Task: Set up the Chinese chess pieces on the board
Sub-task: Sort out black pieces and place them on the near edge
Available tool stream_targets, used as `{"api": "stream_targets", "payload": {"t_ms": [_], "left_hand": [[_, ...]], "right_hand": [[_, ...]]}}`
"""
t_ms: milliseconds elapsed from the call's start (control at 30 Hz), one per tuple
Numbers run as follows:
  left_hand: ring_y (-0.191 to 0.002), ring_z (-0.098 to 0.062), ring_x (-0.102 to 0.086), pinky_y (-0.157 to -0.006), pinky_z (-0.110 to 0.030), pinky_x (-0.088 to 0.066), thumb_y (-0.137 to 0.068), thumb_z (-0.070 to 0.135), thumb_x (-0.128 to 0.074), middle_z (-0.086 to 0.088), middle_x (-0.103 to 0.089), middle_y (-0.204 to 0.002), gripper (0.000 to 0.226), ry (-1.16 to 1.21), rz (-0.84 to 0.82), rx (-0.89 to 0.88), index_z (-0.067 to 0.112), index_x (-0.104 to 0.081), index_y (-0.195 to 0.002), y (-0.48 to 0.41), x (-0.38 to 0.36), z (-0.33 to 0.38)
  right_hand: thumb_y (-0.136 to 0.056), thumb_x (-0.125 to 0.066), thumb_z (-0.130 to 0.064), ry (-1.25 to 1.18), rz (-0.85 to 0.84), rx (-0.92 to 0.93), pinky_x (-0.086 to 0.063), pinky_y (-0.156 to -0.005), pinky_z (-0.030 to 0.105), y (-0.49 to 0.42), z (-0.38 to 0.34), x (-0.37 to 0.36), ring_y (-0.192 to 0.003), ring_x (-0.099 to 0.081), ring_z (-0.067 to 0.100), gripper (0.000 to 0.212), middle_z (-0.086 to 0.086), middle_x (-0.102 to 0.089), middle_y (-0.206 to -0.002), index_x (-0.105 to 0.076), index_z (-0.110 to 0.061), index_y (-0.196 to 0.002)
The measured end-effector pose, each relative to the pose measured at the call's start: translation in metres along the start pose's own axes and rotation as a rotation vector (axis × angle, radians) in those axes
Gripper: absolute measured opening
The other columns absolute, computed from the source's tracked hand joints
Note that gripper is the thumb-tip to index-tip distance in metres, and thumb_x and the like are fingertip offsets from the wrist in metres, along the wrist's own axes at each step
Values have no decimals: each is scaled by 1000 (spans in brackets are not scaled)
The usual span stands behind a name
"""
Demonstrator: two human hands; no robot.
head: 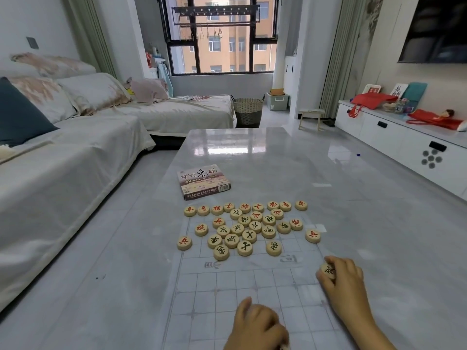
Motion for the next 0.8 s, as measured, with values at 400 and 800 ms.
{"api": "stream_targets", "payload": {"t_ms": [400,800], "left_hand": [[-105,-11,-50,-89,-22,-41,-76,26,-72,3,-53,-120,57,405,347,642,22,-44,-125,-10,67,-153],[-102,-6,-41,-89,-17,-34,-75,19,-74,-6,-39,-134,51,450,477,735,11,-50,-120,6,69,-195]], "right_hand": [[-83,-67,-18,-96,-43,101,-40,-89,28,-6,-15,-5,-112,-48,18,44,2,-57,-122,-52,-15,-124],[-87,-61,-14,-145,-95,140,-42,-93,33,-42,-62,-40,-118,-51,26,46,9,-55,-131,-48,-9,-130]]}}
Point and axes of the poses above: each hand's wrist, its own y-axis away from the middle knuckle, its own x-axis out of the back of the hand, z = x × y, the point moved 10 cm from there along -y, towards the middle knuckle
